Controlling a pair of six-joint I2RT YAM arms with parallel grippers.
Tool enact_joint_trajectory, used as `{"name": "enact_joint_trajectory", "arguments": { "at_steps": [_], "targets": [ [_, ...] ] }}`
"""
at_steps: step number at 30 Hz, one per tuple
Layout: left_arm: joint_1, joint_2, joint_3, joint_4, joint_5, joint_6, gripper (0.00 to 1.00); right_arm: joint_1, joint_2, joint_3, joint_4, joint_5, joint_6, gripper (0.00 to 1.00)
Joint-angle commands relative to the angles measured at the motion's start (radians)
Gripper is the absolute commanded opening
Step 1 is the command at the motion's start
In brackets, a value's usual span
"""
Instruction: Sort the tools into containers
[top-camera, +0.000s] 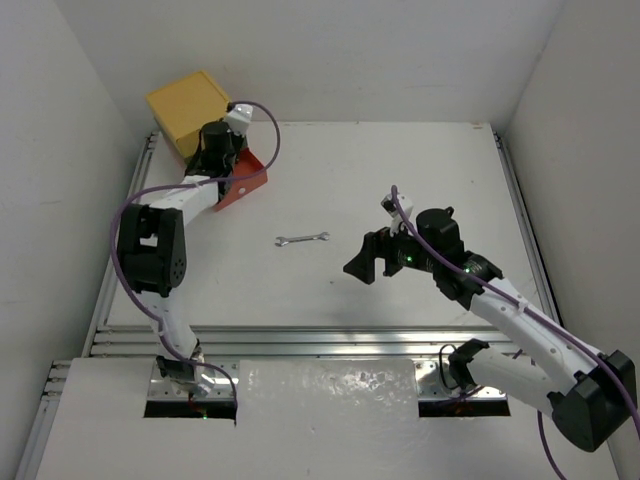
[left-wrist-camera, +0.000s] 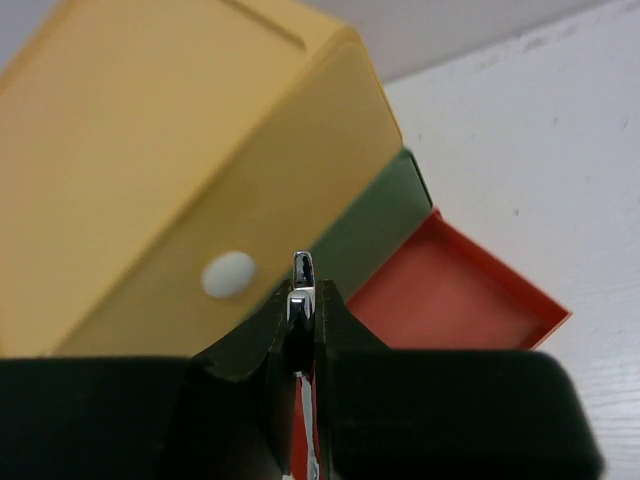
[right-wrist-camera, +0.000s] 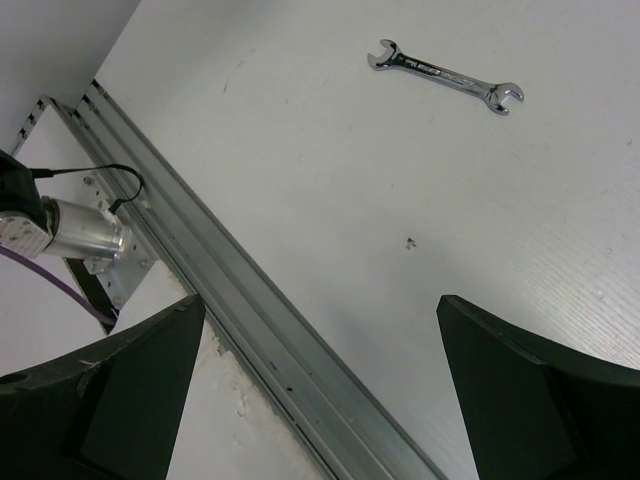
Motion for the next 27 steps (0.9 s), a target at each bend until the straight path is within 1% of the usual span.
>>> {"name": "enact_joint_trajectory", "arguments": {
  "at_steps": [1, 2, 3, 5, 7, 8, 9, 10, 11, 12, 13, 14, 15, 16, 17, 18, 19, 20, 21, 22, 23, 24, 25, 26, 27],
  "targets": [
    [0.003, 0.039, -0.005, 0.095, -0.025, 0.02, 0.03, 0.002, -0.008, 0.008, 0.026, -0.018, -0.013, 0.99],
    [0.003, 0.048, 0.001, 0.092, -0.032, 0.011, 0.08, 0.002, -0.009, 0.005, 0.029, -0.018, -0.014, 0.99],
    [0.002, 0.056, 0.024, 0.078, -0.031, 0.003, 0.26, 0.002, -0.008, 0.004, 0.029, -0.018, -0.016, 0.99],
    [0.002, 0.065, 0.047, 0.035, -0.034, -0.026, 0.53, 0.002, 0.003, 0.008, 0.024, -0.016, -0.028, 0.99],
    [-0.002, 0.031, 0.062, 0.017, -0.022, -0.069, 0.7, 0.002, 0.024, 0.018, 0.026, 0.002, -0.042, 0.99],
    [-0.006, 0.015, 0.068, 0.009, -0.023, -0.084, 0.77, 0.002, 0.059, 0.024, 0.03, 0.005, -0.051, 0.99],
    [-0.018, -0.007, 0.094, -0.023, -0.026, -0.092, 0.89, 0.002, 0.087, 0.033, 0.033, 0.01, -0.06, 0.99],
    [-0.026, -0.057, 0.113, -0.043, -0.031, -0.098, 0.92, 0.003, 0.121, 0.062, 0.033, 0.001, -0.08, 0.99],
    [-0.035, -0.084, 0.131, -0.061, -0.045, -0.107, 0.94, 0.003, 0.209, 0.083, 0.032, -0.012, -0.097, 0.99],
    [-0.06, -0.114, 0.186, -0.109, -0.072, -0.12, 0.99, 0.002, 0.265, 0.114, 0.017, -0.024, -0.117, 0.99],
    [-0.072, -0.171, 0.221, -0.142, -0.122, -0.136, 1.0, 0.003, 0.326, 0.187, 0.007, -0.041, -0.173, 0.99],
    [-0.086, -0.196, 0.302, -0.182, -0.138, -0.202, 1.0, 0.005, 0.46, 0.233, -0.031, -0.052, -0.201, 0.99],
    [-0.087, -0.249, 0.346, -0.297, -0.152, -0.256, 1.0, 0.011, 0.529, 0.29, -0.058, -0.047, -0.232, 0.99],
    [-0.087, -0.277, 0.423, -0.451, -0.172, -0.399, 1.0, 0.031, 0.654, 0.4, -0.103, -0.033, -0.313, 0.99],
    [-0.087, -0.338, 0.45, -0.521, -0.183, -0.476, 1.0, 0.049, 0.714, 0.456, -0.129, -0.004, -0.361, 0.99],
    [-0.086, -0.375, 0.452, -0.631, -0.177, -0.615, 1.0, 0.086, 0.83, 0.566, -0.184, 0.089, -0.467, 0.99],
    [-0.087, -0.472, 0.428, -0.666, -0.163, -0.679, 1.0, 0.103, 0.889, 0.632, -0.218, 0.138, -0.523, 0.99],
    [-0.086, -0.536, 0.382, -0.684, -0.155, -0.73, 1.0, 0.118, 0.946, 0.69, -0.253, 0.184, -0.565, 0.97],
    [-0.086, -0.599, 0.322, -0.683, -0.116, -0.782, 1.0, 0.129, 1.001, 0.814, -0.288, 0.218, -0.632, 0.95],
    [-0.084, -0.674, 0.167, -0.663, -0.085, -0.787, 1.0, 0.136, 1.053, 0.876, -0.345, 0.258, -0.657, 0.93],
    [-0.084, -0.817, 0.083, -0.613, -0.047, -0.79, 1.0, 0.14, 1.134, 0.969, -0.368, 0.257, -0.689, 0.89],
    [-0.084, -0.887, -0.062, -0.586, -0.027, -0.784, 1.0, 0.138, 1.165, 1.004, -0.385, 0.246, -0.709, 0.87],
    [-0.084, -0.953, -0.121, -0.547, -0.005, -0.778, 1.0, 0.14, 1.19, 1.03, -0.396, 0.235, -0.729, 0.86],
    [-0.084, -1.061, -0.172, -0.542, 0.016, -0.776, 1.0, 0.14, 1.23, 1.074, -0.402, 0.229, -0.767, 0.84],
    [-0.084, -1.103, -0.209, -0.543, 0.029, -0.776, 1.0, 0.14, 1.247, 1.094, -0.411, 0.212, -0.786, 0.83]
  ]
}}
